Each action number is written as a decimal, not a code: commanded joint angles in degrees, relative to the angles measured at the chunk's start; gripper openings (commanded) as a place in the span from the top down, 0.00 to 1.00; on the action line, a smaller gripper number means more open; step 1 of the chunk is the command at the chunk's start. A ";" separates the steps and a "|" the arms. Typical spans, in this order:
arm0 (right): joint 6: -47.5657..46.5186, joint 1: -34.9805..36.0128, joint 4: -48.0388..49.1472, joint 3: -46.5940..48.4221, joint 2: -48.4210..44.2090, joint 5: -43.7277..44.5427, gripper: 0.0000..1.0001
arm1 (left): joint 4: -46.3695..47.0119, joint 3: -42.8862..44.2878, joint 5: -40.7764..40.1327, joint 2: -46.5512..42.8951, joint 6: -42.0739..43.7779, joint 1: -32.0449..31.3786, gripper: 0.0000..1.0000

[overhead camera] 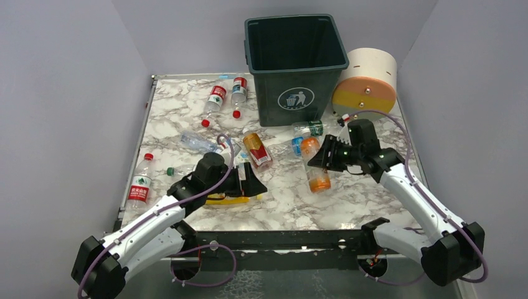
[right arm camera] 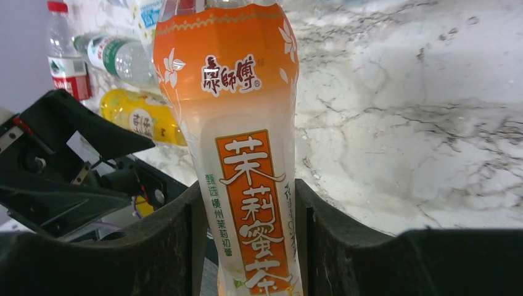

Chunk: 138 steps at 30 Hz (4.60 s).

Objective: Put the plastic bottles in the bin
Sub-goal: Place the plastic bottle in the trash bin, then pick up the plastic bottle at the center of the board.

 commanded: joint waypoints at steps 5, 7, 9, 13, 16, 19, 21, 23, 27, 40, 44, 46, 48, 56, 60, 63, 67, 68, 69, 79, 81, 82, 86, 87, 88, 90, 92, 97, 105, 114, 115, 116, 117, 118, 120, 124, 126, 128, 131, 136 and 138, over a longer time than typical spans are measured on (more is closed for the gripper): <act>2.59 8.71 8.55 -2.46 5.27 4.04 0.51 | 10.42 -4.76 3.18 2.59 -1.14 -0.08 0.01; 2.87 10.25 10.07 -2.22 6.50 4.41 0.51 | 11.65 -5.19 3.08 3.36 -1.24 -0.08 0.01; 2.85 11.34 11.20 -1.95 7.69 4.31 0.51 | 12.78 -5.35 2.97 4.28 -1.25 -0.08 0.01; 2.82 12.53 12.15 -0.60 10.14 3.79 0.51 | 15.40 -4.95 2.79 6.80 -1.81 -0.08 0.01; 2.50 13.54 12.06 0.66 10.46 4.27 0.51 | 17.45 -4.40 3.05 8.76 -2.19 -0.08 0.01; 2.15 14.09 11.61 2.69 10.82 3.76 0.51 | 18.28 -3.09 2.80 10.44 -1.71 -0.08 0.01; 1.89 14.59 11.38 3.95 11.16 3.55 0.51 | 18.30 -1.82 2.59 11.25 -1.25 -0.09 0.01; 1.71 15.03 11.27 5.12 11.31 3.33 0.51 | 18.54 -0.50 2.26 11.94 -1.00 -0.08 0.01; 0.79 15.57 10.14 7.87 10.74 2.39 0.51 | 20.08 1.57 1.55 13.25 -1.41 -0.08 0.01; -1.82 15.98 4.26 14.25 1.14 0.74 0.50 | 19.65 11.97 2.93 23.00 1.90 -0.15 0.01; -2.19 15.98 2.70 17.64 -1.19 3.02 0.50 | 18.54 12.18 2.55 21.74 2.18 -0.43 0.01; -2.74 15.96 2.69 19.92 -1.32 5.61 0.50 | 16.65 12.01 2.06 20.08 2.74 -0.43 0.01; -2.90 15.97 3.14 22.51 -0.30 8.33 0.50 | 15.11 10.96 1.51 17.48 2.67 -0.58 0.01; -3.84 15.89 10.61 37.81 13.88 14.02 0.50 | 4.57 8.44 -2.42 4.62 2.26 -0.61 0.01; -5.16 15.74 12.75 48.75 22.90 17.64 0.49 | 0.76 6.94 -4.20 -1.93 0.50 -0.70 0.01; -5.32 14.68 15.50 55.83 29.18 19.28 0.49 | -1.62 6.22 -5.99 -5.23 -0.30 -0.72 0.01; -1.70 10.31 19.70 63.81 37.37 16.70 0.49 | -4.36 6.90 -7.22 -6.98 -0.26 -0.76 0.01; 0.19 8.22 21.04 65.22 39.28 14.85 0.49 | -4.87 7.24 -7.44 -7.03 -0.05 -0.71 0.01; 2.20 6.40 22.69 66.12 41.04 12.53 0.49 | -5.40 7.56 -7.62 -6.99 0.24 -0.70 0.01; 9.74 -2.61 30.79 75.67 52.09 4.71 0.48 | -6.73 10.58 -9.16 -3.35 3.55 -0.70 0.01; 9.99 -3.42 30.02 77.55 53.59 4.03 0.48 | -6.05 10.36 -9.15 -2.60 3.67 -0.71 0.01; 9.82 -3.70 29.39 78.64 54.29 3.61 0.46 | -5.67 10.27 -9.01 -2.16 3.67 -0.70 0.01; 7.51 -4.12 24.75 81.70 56.01 3.83 0.30 | -4.37 9.49 -8.97 -1.45 3.97 -0.70 0.01; 7.08 -4.14 24.15 81.13 55.72 3.98 0.26 | -4.19 9.46 -9.08 -1.18 4.06 -0.70 0.01; 6.53 -4.21 23.92 80.30 55.04 4.27 0.23 | -3.88 9.33 -9.02 -0.94 4.10 -0.70 0.01; 5.57 -4.28 23.93 77.83 53.40 4.97 0.20 | -3.06 9.05 -8.69 -0.38 4.11 -0.70 0.01; 4.64 -4.40 23.80 75.43 51.52 5.54 0.19 | -2.44 8.80 -8.48 0.17 4.11 -0.73 0.01; 2.54 -4.58 22.32 71.75 47.49 6.53 0.17 | -2.03 8.41 -7.84 0.22 4.26 -0.73 0.01; -0.42 -4.60 20.36 58.30 33.06 6.76 0.16 | -2.07 7.70 -7.98 0.64 5.13 -0.70 0.01; -3.49 -4.58 18.28 37.74 16.03 6.55 0.15 | -2.40 9.53 -9.62 3.76 7.70 -0.64 0.01; -3.59 -4.58 18.33 35.50 15.04 6.31 0.15 | -2.81 10.38 -10.16 4.42 8.24 -0.61 0.01; -3.80 -4.58 18.28 33.76 14.24 6.22 0.15 | -3.70 11.59 -11.18 5.26 9.00 -0.68 0.01; -3.87 -4.58 18.12 32.01 13.55 6.31 0.15 | -4.92 12.99 -12.62 6.06 9.86 -0.47 0.01; -3.88 -4.58 18.27 30.17 12.95 6.24 0.15 | -6.10 14.66 -14.09 6.90 11.07 -0.21 0.01; -3.76 -4.58 18.73 27.39 12.18 5.20 0.15 | -8.58 18.22 -17.37 8.71 14.02 0.79 0.01; -2.52 -4.58 19.98 23.20 11.23 2.55 0.15 | -13.13 26.08 -22.07 13.61 19.89 6.18 0.01; -2.22 -4.58 20.33 21.96 10.54 2.07 0.15 | -12.85 27.92 -20.24 15.89 21.59 11.80 0.01; -2.25 -4.58 20.02 21.25 9.72 2.02 0.15 | -12.44 29.43 -18.55 18.06 23.00 17.13 0.01; -2.63 -4.58 19.33 20.73 8.18 1.67 0.15 | -11.31 32.06 -17.94 21.90 25.43 22.62 0.01; -2.47 -4.58 18.43 18.74 5.66 -0.99 0.16 | -10.47 38.89 -21.94 31.33 29.94 26.96 0.01; -2.62 -4.58 17.79 17.54 4.48 -1.33 0.16 | -9.04 41.02 -23.82 35.90 32.13 28.15 0.01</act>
